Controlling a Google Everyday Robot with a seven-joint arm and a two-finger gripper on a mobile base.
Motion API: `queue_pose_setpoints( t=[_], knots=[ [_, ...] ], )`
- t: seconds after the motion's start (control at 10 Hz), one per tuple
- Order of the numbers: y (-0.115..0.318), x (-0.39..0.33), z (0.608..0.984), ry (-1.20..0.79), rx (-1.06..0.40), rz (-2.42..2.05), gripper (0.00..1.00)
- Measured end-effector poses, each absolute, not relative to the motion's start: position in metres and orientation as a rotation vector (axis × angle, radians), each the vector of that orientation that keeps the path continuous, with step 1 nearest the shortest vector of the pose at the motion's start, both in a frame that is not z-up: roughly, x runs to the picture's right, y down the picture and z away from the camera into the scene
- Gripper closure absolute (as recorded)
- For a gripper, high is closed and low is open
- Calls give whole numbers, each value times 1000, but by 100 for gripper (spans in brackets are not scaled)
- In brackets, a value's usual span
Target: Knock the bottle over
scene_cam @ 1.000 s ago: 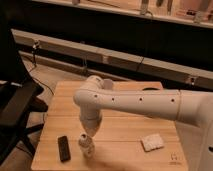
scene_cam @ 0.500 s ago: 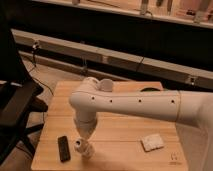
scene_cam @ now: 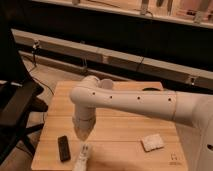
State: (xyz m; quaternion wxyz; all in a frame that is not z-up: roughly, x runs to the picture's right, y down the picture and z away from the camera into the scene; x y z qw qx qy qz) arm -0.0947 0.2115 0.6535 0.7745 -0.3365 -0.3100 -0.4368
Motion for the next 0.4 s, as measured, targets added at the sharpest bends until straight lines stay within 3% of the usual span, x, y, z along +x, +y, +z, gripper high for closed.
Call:
queue_pose_setpoints(
  t=[0.4],
  knots=[
    [211, -96, 654, -613, -684, -952, 100]
  ],
)
